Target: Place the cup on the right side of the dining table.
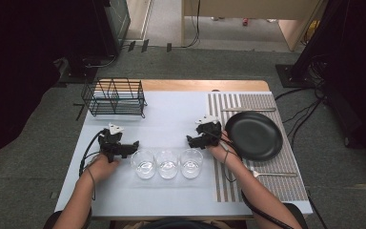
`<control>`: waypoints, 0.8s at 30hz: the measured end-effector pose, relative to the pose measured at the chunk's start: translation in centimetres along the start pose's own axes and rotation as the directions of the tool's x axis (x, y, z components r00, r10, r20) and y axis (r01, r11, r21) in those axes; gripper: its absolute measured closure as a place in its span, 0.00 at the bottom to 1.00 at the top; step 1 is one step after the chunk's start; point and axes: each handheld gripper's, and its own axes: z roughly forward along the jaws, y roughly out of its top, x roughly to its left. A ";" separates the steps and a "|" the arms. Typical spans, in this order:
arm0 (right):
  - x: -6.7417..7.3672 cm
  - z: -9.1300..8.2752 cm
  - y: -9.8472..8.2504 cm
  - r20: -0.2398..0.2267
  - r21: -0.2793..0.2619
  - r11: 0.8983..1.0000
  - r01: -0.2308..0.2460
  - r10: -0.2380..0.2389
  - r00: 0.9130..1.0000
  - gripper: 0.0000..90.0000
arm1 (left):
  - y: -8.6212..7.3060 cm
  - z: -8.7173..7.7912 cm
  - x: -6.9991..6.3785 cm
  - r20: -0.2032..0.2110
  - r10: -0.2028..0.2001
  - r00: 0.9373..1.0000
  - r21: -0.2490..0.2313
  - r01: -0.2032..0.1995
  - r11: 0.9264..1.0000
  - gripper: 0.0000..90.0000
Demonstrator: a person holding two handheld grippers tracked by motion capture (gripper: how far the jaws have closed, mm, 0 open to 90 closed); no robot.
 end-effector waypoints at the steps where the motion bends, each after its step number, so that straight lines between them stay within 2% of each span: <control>1: -0.2 0.1 0.0 -0.011 0.010 1.000 -0.020 0.020 1.000 0.06 | 0.0 0.0 0.0 0.000 0.000 1.000 0.000 0.000 1.000 0.00; 2: -0.4 0.1 0.1 -0.023 0.015 0.999 -0.028 0.029 0.999 0.06 | 0.0 0.0 0.0 0.000 0.000 1.000 0.000 0.000 1.000 0.00; 11: -0.3 0.2 0.1 -0.019 0.012 1.000 -0.027 0.027 0.999 0.05 | 0.0 0.0 0.0 0.001 0.000 1.000 0.001 0.000 1.000 0.00; 13: -0.2 0.2 0.1 0.009 0.019 0.999 -0.040 0.040 0.999 0.01 | 0.0 0.0 0.0 0.001 0.000 1.000 0.001 0.000 1.000 0.00; 24: -0.2 0.3 0.1 0.011 0.023 0.999 -0.046 0.046 0.999 0.00 | 0.0 0.0 0.0 0.001 0.000 1.000 0.001 0.000 1.000 0.00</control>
